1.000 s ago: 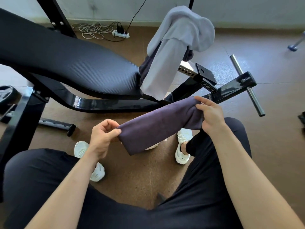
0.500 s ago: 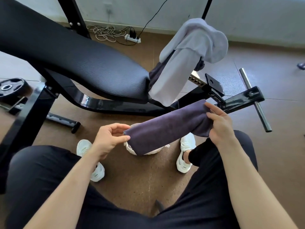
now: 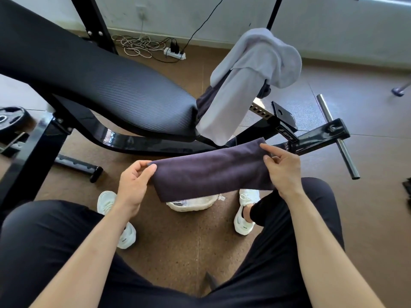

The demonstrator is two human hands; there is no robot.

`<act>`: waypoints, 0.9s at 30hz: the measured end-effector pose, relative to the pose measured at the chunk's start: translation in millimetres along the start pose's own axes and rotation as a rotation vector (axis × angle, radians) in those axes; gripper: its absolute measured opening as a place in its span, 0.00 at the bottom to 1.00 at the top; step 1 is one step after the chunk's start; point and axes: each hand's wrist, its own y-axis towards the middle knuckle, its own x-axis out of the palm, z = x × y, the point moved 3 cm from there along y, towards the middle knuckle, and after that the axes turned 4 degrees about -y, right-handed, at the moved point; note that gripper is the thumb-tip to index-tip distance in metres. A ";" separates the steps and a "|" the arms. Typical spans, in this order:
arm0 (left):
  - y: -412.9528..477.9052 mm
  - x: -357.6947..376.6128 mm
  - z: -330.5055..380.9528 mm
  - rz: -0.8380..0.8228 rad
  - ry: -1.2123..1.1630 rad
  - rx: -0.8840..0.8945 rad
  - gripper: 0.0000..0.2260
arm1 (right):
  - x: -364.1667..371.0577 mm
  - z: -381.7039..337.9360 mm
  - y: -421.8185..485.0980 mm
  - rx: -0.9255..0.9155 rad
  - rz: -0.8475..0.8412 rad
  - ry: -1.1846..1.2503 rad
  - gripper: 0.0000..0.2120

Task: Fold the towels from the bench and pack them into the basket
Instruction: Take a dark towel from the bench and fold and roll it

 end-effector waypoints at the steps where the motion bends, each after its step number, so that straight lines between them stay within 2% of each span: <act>1: 0.1 -0.4 -0.7 0.033 -0.015 0.000 0.06 | 1.5 -1.2 -0.1 -0.013 -0.006 -0.058 0.17; 5: 1.7 -1.2 -9.3 0.082 0.025 -0.050 0.05 | 11.3 -12.0 -5.4 -0.095 -0.048 -0.186 0.16; 11: -3.4 9.8 -7.3 0.019 0.079 -0.028 0.05 | 38.3 -29.8 -26.0 -0.292 -0.157 -0.102 0.18; 15: -5.7 19.2 -7.0 -0.019 0.061 -0.050 0.06 | 61.2 -39.4 -39.3 -0.335 -0.210 -0.058 0.20; 21: -9.4 31.8 -6.3 -0.122 0.074 -0.031 0.05 | 91.9 -50.4 -61.2 -0.412 -0.383 -0.042 0.21; 27: -14.9 38.9 -3.5 -0.164 0.075 -0.022 0.07 | 116.0 -54.5 -73.6 -0.474 -0.448 -0.055 0.18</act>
